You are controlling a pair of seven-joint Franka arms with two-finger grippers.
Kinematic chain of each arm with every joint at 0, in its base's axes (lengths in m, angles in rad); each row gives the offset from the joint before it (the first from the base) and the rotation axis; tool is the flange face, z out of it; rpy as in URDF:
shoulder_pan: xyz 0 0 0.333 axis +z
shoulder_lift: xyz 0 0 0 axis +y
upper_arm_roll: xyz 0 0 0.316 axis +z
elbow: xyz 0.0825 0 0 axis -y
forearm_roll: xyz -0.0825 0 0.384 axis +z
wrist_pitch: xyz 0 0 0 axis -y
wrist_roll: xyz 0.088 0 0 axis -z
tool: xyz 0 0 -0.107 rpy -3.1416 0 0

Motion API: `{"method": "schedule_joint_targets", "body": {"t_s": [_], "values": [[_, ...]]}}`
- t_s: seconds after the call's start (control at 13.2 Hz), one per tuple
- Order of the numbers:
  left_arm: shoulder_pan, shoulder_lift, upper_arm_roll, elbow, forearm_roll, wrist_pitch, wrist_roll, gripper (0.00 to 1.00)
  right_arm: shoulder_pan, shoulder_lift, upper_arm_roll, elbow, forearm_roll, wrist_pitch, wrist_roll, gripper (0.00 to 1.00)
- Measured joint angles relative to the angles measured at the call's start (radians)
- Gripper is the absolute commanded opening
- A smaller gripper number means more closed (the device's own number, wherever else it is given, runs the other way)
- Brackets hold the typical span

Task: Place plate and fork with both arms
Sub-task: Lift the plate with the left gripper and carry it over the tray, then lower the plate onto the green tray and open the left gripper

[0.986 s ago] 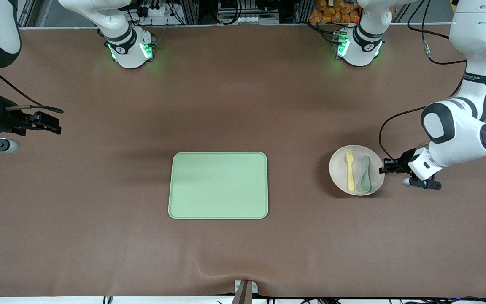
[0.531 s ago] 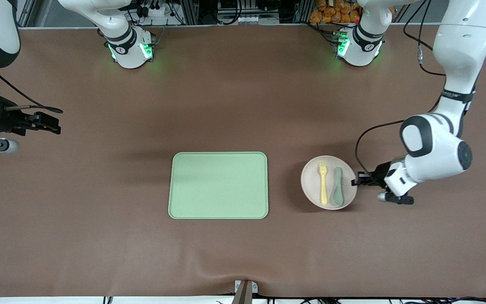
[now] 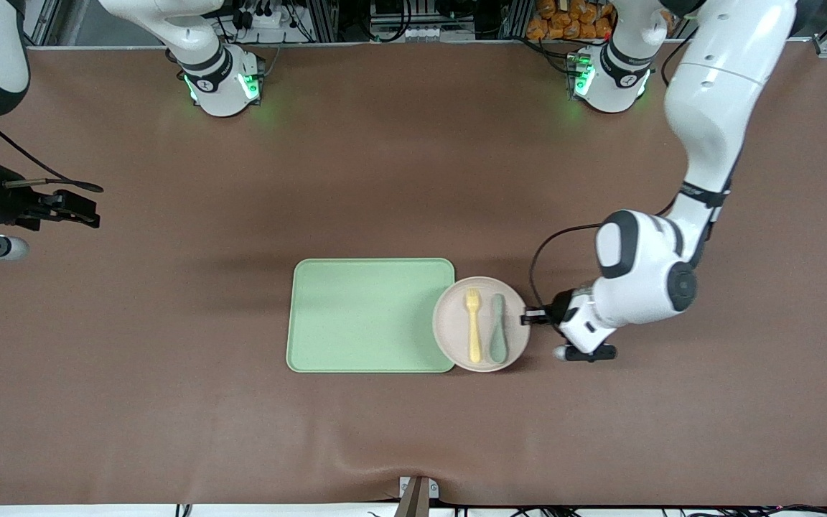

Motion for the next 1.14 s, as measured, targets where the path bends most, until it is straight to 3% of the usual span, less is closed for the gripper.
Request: {"method": "schedule_joint_targets", "body": {"t_s": [0.38,0.76,1.14], "values": [[-0.136,0.106,0.021,0.117,0.029,0.047,-0.165,0.0,-0.001,0.0,0.0,0.0,0.0,0.0,-0.002,1.0],[-0.391,0.131,0.196,0.188,0.03,0.056,-0.334,0.0,-0.001,0.0,0.0,0.0,0.0,0.0,-0.002,1.0],[-0.459,0.195,0.205,0.211,0.03,0.135,-0.386,0.0,-0.002,0.0,0.0,-0.001,0.0,0.0,-0.002,1.0]]}}
